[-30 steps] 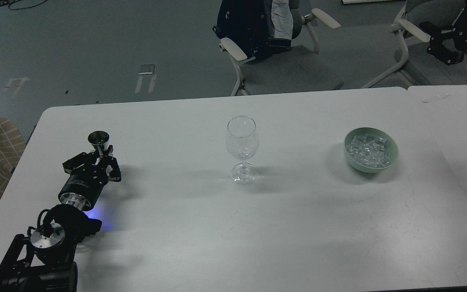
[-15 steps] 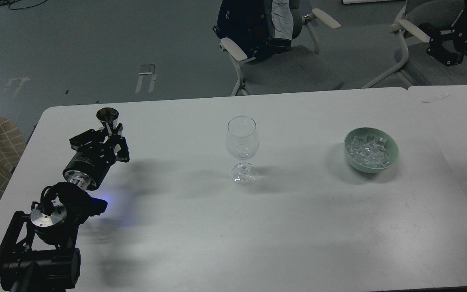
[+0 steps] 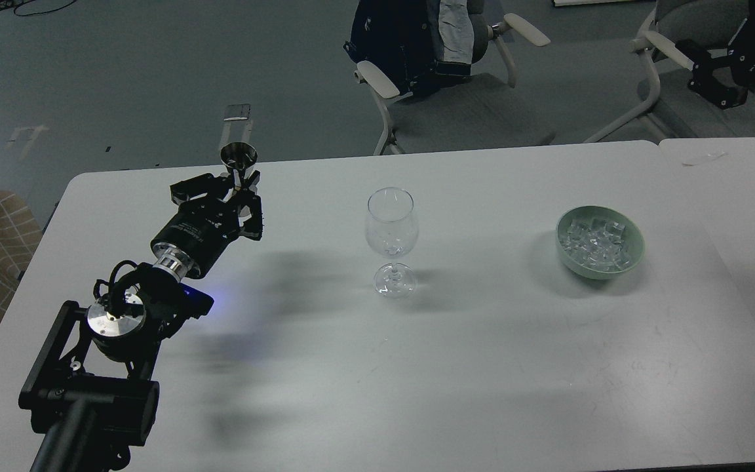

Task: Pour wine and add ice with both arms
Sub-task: 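Lift the jigger with the left gripper toward the wine glass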

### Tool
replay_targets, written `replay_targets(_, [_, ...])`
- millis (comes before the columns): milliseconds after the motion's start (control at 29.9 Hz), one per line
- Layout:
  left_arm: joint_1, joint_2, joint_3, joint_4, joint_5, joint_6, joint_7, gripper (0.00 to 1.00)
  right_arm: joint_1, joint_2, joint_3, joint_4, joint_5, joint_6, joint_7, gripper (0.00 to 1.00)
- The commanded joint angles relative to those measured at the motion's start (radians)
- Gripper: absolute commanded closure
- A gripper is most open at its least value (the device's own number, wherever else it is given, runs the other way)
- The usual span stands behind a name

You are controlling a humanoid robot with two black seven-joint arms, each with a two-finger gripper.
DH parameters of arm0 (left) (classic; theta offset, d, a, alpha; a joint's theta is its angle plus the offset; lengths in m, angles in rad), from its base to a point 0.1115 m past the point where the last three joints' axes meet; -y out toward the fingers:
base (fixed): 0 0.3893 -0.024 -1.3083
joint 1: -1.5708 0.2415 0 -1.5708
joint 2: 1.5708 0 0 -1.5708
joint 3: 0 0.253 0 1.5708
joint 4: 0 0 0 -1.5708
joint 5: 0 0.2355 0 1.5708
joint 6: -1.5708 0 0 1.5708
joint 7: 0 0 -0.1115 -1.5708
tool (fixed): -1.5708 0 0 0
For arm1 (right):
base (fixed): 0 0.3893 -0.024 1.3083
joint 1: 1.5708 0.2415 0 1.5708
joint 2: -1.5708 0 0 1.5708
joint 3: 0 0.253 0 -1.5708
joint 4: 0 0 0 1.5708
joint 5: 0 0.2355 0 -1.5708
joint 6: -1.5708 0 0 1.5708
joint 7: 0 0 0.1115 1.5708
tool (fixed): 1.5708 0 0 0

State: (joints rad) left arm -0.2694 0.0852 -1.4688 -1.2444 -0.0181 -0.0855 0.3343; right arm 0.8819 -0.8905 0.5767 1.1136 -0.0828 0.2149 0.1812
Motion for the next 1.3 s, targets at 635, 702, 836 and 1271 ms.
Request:
replay_targets(635, [-0.017, -0.021, 0.116, -0.205, 0.064, 0.113, 0.038, 1.00, -0.011, -0.001, 0.002, -0.001, -0.005, 0.000, 0.000, 0.00])
replay_targets(702, [-0.030, -0.022, 0.137, -0.205, 0.089, 0.113, 0.038, 1.00, -0.011, -0.001, 0.002, -0.001, -0.005, 0.000, 0.000, 0.00])
replay_targets(836, [-0.045, -0.022, 0.183, -0.205, 0.095, 0.116, 0.038, 1.00, -0.011, -0.001, 0.002, -0.001, -0.005, 0.000, 0.000, 0.00])
replay_targets(1271, [-0.070, -0.085, 0.226, -0.205, 0.167, 0.151, 0.040, 1.00, -0.012, -0.001, 0.003, -0.001, -0.005, 0.000, 0.000, 0.00])
